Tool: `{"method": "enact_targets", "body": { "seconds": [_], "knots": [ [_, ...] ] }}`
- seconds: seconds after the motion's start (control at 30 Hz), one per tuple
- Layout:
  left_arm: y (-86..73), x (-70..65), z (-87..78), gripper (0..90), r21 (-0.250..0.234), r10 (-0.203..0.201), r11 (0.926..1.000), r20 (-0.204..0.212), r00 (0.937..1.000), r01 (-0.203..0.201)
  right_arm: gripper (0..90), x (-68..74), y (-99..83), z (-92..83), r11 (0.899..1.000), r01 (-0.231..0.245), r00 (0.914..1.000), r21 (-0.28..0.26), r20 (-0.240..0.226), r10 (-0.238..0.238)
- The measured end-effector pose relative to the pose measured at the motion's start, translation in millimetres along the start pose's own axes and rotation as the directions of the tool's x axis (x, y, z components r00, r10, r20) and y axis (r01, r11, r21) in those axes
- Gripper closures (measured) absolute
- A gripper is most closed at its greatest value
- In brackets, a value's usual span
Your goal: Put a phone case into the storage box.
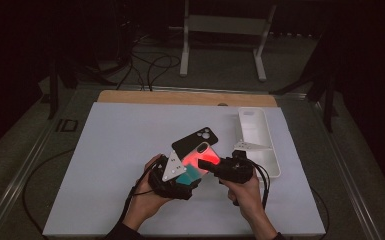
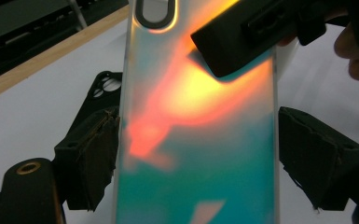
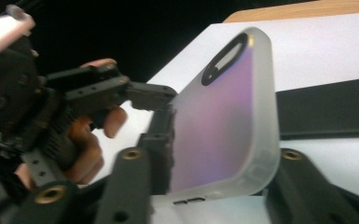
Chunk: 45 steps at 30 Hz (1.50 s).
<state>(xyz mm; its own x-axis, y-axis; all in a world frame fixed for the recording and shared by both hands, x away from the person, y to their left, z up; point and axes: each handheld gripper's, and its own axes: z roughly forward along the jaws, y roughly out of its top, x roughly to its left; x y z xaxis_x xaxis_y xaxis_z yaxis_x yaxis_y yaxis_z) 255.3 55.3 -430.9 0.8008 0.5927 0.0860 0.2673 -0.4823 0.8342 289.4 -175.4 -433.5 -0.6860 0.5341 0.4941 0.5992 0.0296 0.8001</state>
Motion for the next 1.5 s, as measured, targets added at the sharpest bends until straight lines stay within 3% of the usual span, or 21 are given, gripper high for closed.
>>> {"method": "enact_targets", "body": {
  "seconds": [0.13,0.3,0.5,0.93,1.2,1.33,1.5],
  "knots": [
    [-1.2,-1.4,3.5,16.9,0.009,-0.002,1.0000,0.002,1.0000,0.002,77.9,4.6,0.7,2.5,1.000,0.013,0.9997,0.009,-0.021,-0.013],
    [-1.9,-2.4,6.7,16.9,0.029,-0.008,0.9995,-0.005,1.0000,0.008,85.8,12.8,1.4,4.7,0.999,0.039,0.9988,0.010,-0.029,-0.039],
    [-4.6,0.0,6.2,16.5,0.022,-0.037,0.9991,-0.007,0.9993,0.037,86.4,21.2,2.0,7.7,0.996,0.092,0.9952,0.023,0.033,-0.093],
    [-9.1,8.3,-2.2,13.5,0.011,-0.073,0.9973,0.005,0.9973,0.073,86.3,17.9,5.3,-0.2,0.993,0.115,0.9921,0.012,0.049,-0.115],
    [-12.5,13.1,-6.4,12.9,0.013,-0.082,0.9965,0.032,0.9961,0.082,86.3,15.7,5.9,-2.6,0.991,0.135,0.9899,0.021,0.041,-0.136],
    [-14.5,17.2,-8.9,10.5,0.002,-0.097,0.9952,0.069,0.9929,0.097,86.3,17.6,8.2,-3.5,0.985,0.171,0.9849,0.025,0.021,-0.172],
    [-16.7,19.7,-8.9,8.5,0.011,-0.106,0.9944,0.078,0.9913,0.106,86.3,21.4,13.4,-6.7,0.979,0.204,0.9790,0.024,0.004,-0.204]
  ]
}}
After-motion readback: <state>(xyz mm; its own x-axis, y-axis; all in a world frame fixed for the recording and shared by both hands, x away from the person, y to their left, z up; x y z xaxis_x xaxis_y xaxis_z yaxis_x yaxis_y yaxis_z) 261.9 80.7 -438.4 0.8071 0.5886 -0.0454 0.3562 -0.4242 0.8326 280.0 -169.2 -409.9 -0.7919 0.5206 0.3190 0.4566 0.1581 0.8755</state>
